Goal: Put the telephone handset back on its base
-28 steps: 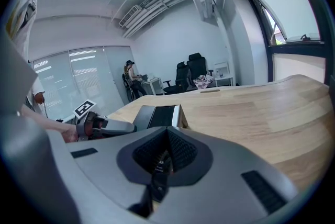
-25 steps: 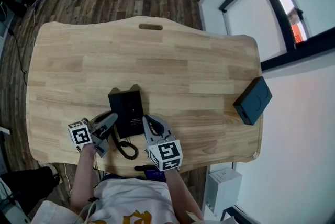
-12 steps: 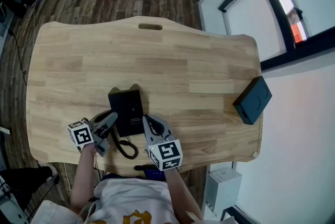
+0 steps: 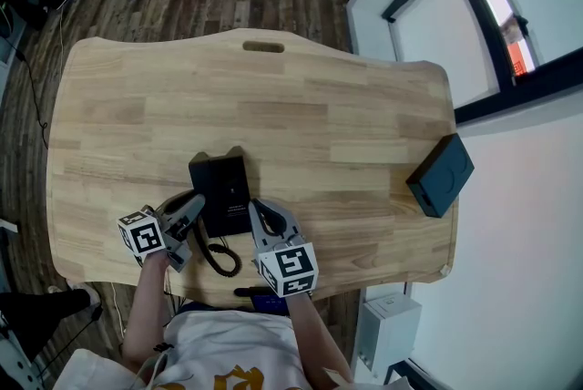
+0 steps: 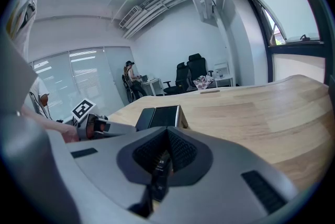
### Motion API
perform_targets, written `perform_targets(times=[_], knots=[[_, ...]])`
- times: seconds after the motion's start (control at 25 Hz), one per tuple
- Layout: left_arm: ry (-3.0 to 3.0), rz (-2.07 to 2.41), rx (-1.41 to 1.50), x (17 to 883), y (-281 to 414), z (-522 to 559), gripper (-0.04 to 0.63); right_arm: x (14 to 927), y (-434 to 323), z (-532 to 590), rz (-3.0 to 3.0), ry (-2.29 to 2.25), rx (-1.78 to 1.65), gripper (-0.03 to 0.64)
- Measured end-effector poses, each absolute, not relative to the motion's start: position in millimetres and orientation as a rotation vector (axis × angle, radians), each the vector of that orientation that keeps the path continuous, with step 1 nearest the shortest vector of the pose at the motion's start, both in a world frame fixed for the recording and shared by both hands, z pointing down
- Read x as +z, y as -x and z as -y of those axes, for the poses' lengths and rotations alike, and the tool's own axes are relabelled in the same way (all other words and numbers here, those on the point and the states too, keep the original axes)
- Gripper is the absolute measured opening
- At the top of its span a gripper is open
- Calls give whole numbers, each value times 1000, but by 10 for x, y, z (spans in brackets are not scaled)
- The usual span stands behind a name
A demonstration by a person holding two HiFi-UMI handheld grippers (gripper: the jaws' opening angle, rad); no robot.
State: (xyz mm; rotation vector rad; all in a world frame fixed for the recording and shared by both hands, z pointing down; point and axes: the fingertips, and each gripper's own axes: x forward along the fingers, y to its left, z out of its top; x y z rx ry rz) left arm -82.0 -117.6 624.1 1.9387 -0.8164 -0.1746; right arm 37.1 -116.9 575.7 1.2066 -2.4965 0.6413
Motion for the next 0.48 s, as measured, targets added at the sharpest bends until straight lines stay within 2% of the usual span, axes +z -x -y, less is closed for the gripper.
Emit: perform_targets(times=[0.48], knots=[[-1948, 854, -144, 6239, 818, 1177, 77, 5745, -360, 1161, 2501, -1203, 640, 6]])
